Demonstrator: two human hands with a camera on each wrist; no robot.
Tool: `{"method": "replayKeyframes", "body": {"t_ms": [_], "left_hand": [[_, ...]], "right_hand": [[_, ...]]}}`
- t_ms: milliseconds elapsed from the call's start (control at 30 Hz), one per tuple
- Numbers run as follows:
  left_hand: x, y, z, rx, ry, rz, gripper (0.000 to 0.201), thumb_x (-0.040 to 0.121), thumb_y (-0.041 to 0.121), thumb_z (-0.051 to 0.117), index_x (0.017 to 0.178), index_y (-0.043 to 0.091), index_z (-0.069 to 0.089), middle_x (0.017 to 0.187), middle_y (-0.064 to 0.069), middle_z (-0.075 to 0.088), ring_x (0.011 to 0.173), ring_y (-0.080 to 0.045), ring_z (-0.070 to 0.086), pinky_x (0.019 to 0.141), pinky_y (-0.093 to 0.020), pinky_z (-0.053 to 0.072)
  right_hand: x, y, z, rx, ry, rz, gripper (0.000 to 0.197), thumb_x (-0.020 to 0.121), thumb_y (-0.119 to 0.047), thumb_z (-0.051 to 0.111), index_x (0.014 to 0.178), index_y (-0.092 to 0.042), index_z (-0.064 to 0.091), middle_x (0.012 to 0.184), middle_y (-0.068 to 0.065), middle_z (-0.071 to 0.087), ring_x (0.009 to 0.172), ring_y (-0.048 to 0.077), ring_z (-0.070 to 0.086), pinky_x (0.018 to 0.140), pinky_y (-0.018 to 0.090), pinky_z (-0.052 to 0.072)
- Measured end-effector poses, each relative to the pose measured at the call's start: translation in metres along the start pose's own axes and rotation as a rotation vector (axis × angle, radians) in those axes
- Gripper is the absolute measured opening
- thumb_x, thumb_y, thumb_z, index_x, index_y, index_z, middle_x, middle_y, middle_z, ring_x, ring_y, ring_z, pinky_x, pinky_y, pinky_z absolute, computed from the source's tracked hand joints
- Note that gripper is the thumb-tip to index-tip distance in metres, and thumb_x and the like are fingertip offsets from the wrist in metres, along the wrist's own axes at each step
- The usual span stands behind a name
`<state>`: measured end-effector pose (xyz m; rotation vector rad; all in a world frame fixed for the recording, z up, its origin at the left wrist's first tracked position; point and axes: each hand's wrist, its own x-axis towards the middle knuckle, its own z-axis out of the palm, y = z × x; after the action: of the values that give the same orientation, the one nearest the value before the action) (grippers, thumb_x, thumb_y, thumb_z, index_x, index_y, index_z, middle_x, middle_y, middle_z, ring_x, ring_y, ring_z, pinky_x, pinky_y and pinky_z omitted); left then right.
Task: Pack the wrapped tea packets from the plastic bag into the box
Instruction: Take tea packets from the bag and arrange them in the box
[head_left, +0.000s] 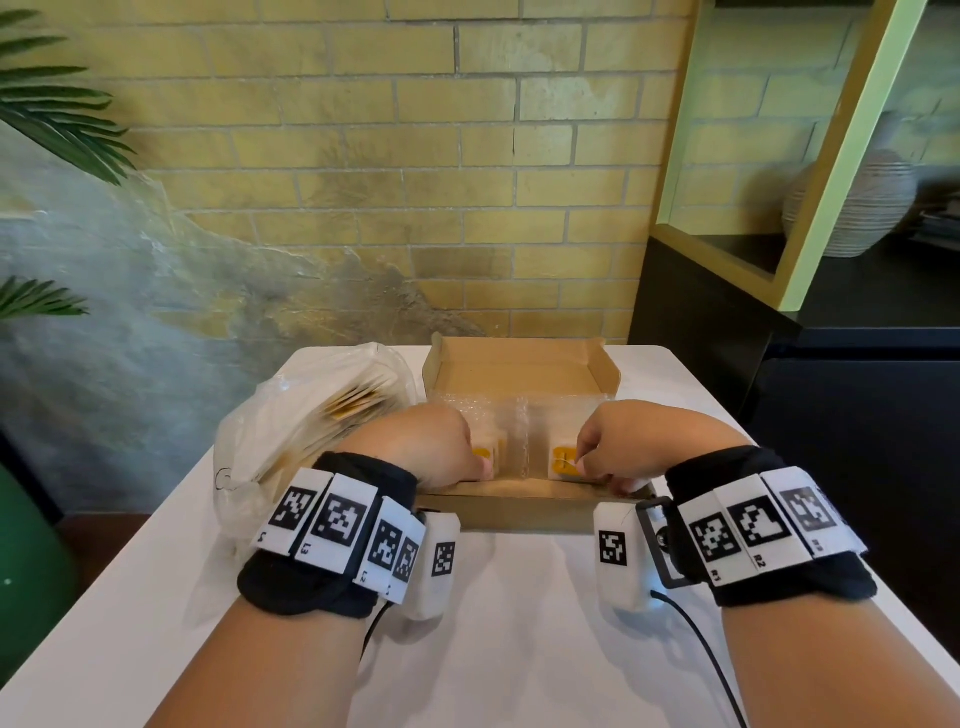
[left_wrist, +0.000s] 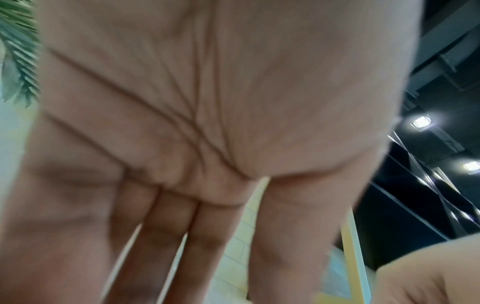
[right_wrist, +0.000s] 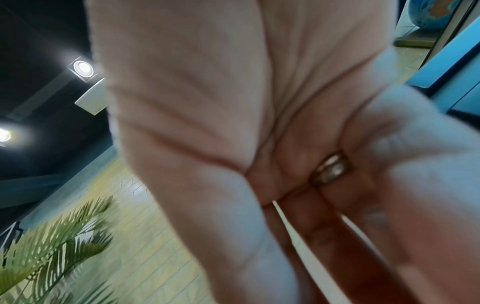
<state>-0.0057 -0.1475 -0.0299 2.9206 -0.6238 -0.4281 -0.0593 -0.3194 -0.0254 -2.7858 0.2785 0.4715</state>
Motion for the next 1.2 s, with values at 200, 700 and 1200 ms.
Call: {"method": "replayKeyframes", "body": {"t_ms": [200, 700, 1200], "left_hand": [[0.004, -0.017, -0.013, -0.251, 0.397, -0.096, 0.023, 0.089, 0.01, 0.045, 0.103, 0.011, 0.063, 0.108, -0.008, 0.063, 0.1, -0.024, 0.056, 0.078, -0.028, 0.04], [0.021, -0.055, 0.002, 0.028, 0.033, -0.313, 0.033, 0.096, 0.017, 0.037, 0.122, 0.007, 0.055, 0.131, -0.012, 0.053, 0.111, -0.026, 0.049, 0.097, -0.034, 0.035], [0.003, -0.051, -0.019, -0.101, 0.283, -0.28, 0.03, 0.092, 0.013, 0.047, 0.114, -0.001, 0.062, 0.118, -0.015, 0.062, 0.11, -0.029, 0.058, 0.083, -0.031, 0.045]], "right_hand": [[-0.002, 0.001, -0.009, 0.12, 0.2, -0.179, 0.013, 0.09, -0.017, 0.053, 0.087, -0.022, 0.063, 0.072, -0.011, 0.056, 0.073, 0.008, 0.055, 0.064, 0.018, 0.044], [-0.008, -0.014, -0.013, 0.185, 0.336, -0.363, 0.02, 0.09, -0.014, 0.05, 0.101, -0.022, 0.065, 0.071, -0.012, 0.051, 0.086, 0.015, 0.06, 0.062, 0.015, 0.039], [-0.005, -0.017, -0.01, 0.215, 0.352, -0.369, 0.022, 0.089, -0.013, 0.052, 0.104, -0.021, 0.066, 0.069, -0.013, 0.051, 0.068, 0.002, 0.05, 0.058, 0.014, 0.036]]}}
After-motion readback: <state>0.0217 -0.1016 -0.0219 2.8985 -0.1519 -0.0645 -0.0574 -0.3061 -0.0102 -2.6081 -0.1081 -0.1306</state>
